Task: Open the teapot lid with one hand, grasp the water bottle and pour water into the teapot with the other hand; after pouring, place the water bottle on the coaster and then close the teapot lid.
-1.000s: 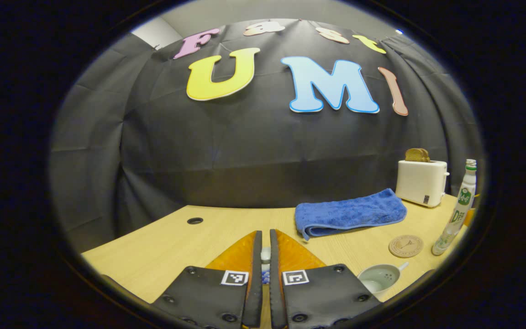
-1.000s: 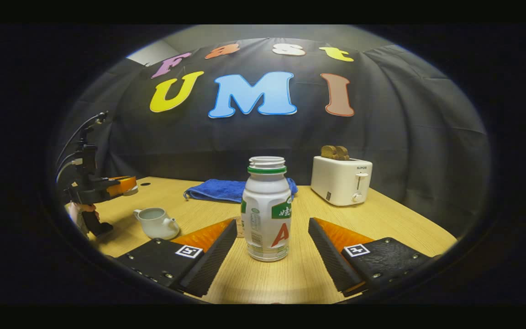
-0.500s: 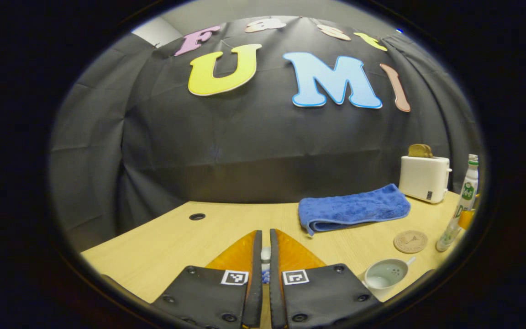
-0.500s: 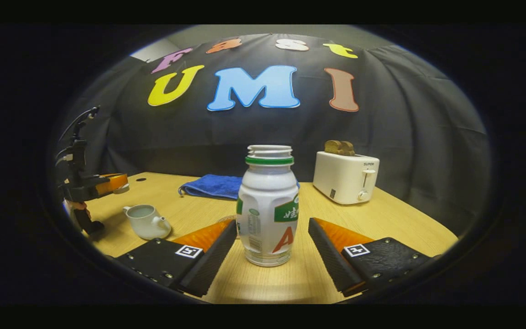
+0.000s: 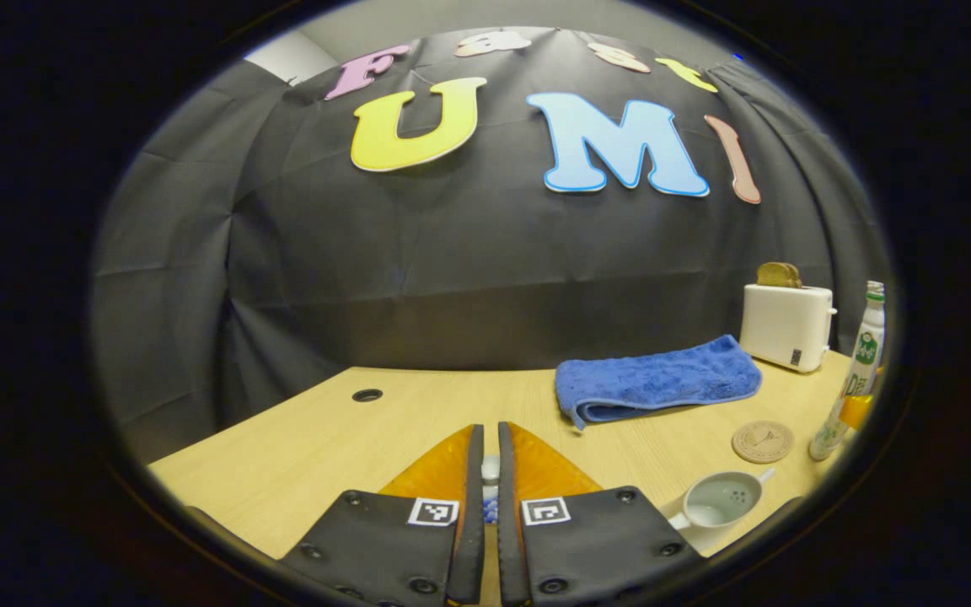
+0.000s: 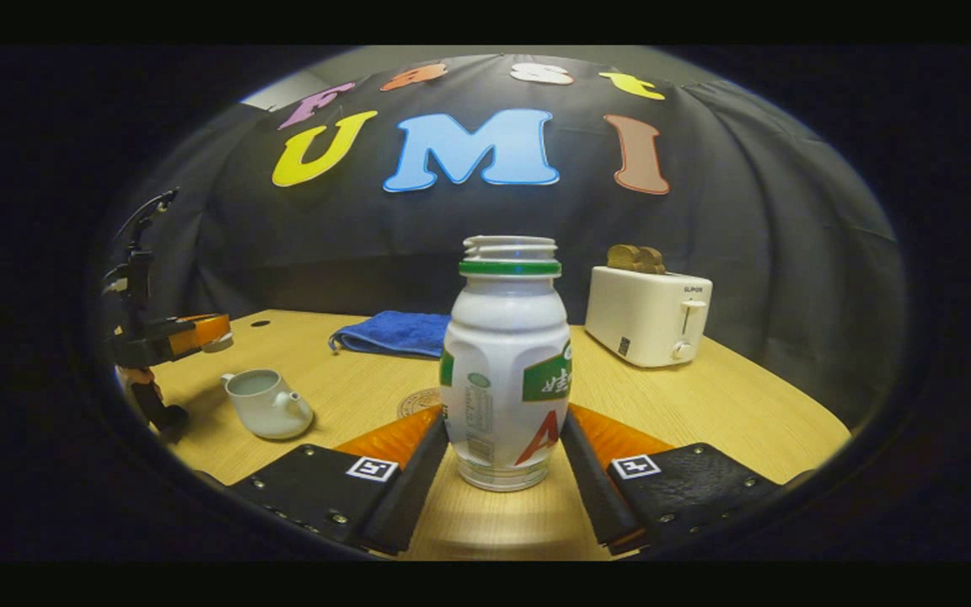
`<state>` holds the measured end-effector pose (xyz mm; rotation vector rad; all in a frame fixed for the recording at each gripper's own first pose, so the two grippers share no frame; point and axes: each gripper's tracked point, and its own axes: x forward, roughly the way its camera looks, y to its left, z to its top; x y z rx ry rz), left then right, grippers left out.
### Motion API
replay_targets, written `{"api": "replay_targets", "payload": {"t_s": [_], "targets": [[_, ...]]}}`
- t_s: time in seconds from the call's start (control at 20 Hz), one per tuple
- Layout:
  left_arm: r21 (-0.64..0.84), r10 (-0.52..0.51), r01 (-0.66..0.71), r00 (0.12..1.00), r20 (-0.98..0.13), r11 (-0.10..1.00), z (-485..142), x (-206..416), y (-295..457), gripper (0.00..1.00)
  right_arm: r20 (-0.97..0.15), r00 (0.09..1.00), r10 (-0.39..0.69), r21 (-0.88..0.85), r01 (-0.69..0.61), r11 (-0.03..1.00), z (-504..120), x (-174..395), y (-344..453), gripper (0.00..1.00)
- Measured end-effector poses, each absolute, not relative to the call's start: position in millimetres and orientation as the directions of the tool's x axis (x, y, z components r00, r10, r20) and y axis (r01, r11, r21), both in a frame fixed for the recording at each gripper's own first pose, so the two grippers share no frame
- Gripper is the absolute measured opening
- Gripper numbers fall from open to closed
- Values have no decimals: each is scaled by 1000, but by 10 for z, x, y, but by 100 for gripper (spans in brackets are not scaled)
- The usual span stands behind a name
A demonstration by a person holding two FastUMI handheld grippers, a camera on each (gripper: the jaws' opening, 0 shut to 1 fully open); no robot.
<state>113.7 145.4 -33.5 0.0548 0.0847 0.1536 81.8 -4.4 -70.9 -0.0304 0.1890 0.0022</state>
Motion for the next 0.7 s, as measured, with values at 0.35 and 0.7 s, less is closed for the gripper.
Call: {"api": "replay_targets", "payload": {"t_s": [0.35,0.7], "targets": [[51,151,-148,986,-69,988,-288,1116,1464,13,-182,983,-31,-173,-1,985,-629,793,13,74],[20,158,-157,985,-70,987,-287,1084,1539,13,-120,988,-96,-535,17,845,-413,920,113,74]]}}
